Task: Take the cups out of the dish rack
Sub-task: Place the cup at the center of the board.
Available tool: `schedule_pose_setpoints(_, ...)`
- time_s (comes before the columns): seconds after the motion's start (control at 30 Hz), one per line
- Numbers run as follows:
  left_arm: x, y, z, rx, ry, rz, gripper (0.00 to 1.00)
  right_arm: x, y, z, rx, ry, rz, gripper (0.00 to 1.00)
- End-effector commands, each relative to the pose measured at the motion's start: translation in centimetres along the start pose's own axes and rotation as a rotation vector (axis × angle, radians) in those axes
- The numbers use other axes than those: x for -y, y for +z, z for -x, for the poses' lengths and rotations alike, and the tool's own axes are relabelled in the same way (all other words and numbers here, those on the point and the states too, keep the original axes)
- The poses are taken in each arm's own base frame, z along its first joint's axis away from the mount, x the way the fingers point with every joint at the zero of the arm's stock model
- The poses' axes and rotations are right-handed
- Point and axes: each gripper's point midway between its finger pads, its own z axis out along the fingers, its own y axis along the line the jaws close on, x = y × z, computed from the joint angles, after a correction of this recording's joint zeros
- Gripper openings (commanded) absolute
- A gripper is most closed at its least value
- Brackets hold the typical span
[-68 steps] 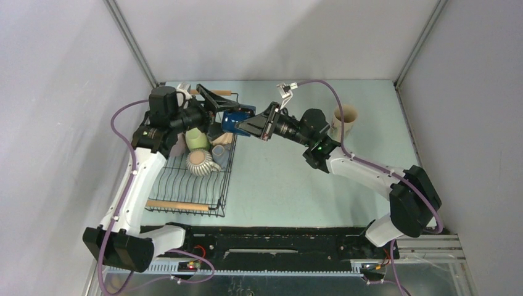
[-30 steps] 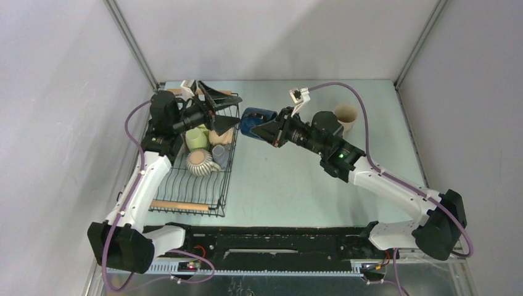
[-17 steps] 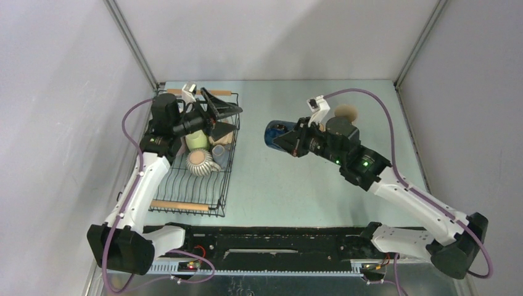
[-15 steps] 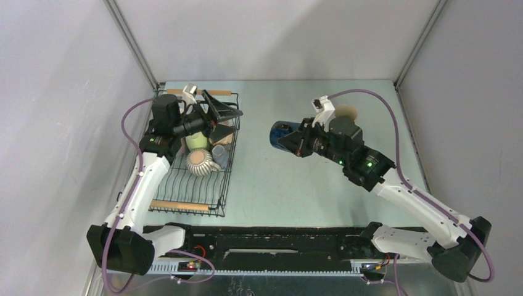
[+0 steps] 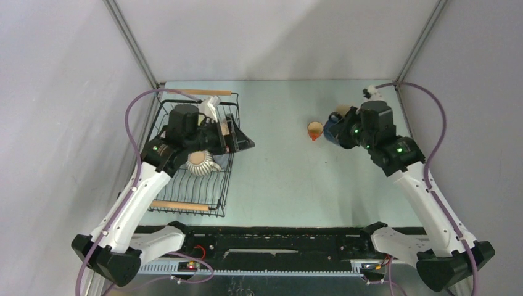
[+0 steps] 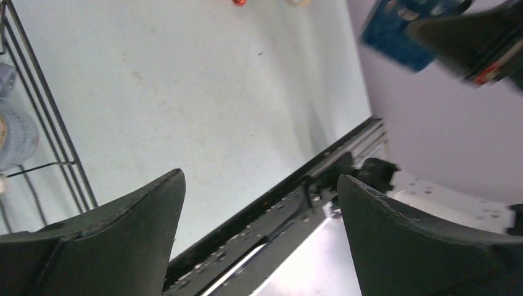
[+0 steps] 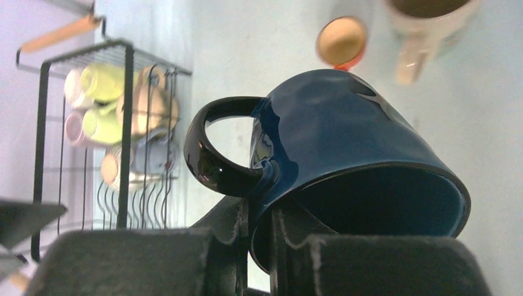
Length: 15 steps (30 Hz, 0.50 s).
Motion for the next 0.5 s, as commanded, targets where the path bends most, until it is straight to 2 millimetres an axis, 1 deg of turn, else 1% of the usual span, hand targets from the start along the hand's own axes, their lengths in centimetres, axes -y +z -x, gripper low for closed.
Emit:
schedule_pose_setpoints(0.0, -0.3, -1.1, 0.2, 0.049, 0.215, 0.106, 1.0, 1.3, -2.3, 5.4, 0.138, 0.051, -0.103, 0.0)
schedule_pose_setpoints(0.07, -0.2, -1.0, -0.3, 0.044, 0.26, 0.116, 1.0, 3.8, -2.4, 6.4, 0.15, 0.081, -0.194, 0.0)
schedule_pose_setpoints(0.2, -0.2, -1.0, -1.1, 0.047, 0.329, 0.14, 1.0, 7.7, -2.2, 8.0, 0.166, 0.148, -0.307, 0.0)
schedule_pose_setpoints(0.3, -0.4, -0.7, -1.6, 0.044, 0.348, 0.145, 1.0, 10.7, -1.6, 8.8, 0.172, 0.195, -0.394, 0.0)
schedule_pose_setpoints(0.37, -0.6, -0.5, -1.9, 0.036, 0.35, 0.141, 1.0, 12.4, -0.9, 9.2, 0.168, 0.216, -0.444, 0.0)
schedule_pose_setpoints(0.4, -0.6, -0.4, -2.1, 0.032, 0.355, 0.138, 1.0, 13.5, -0.6, 9.5, 0.17, 0.23, -0.476, 0.0)
schedule_pose_setpoints(0.47, -0.8, -0.2, -2.4, 0.024, 0.36, 0.14, 1.0, 15.4, 0.5, 9.8, 0.147, 0.253, -0.527, 0.0)
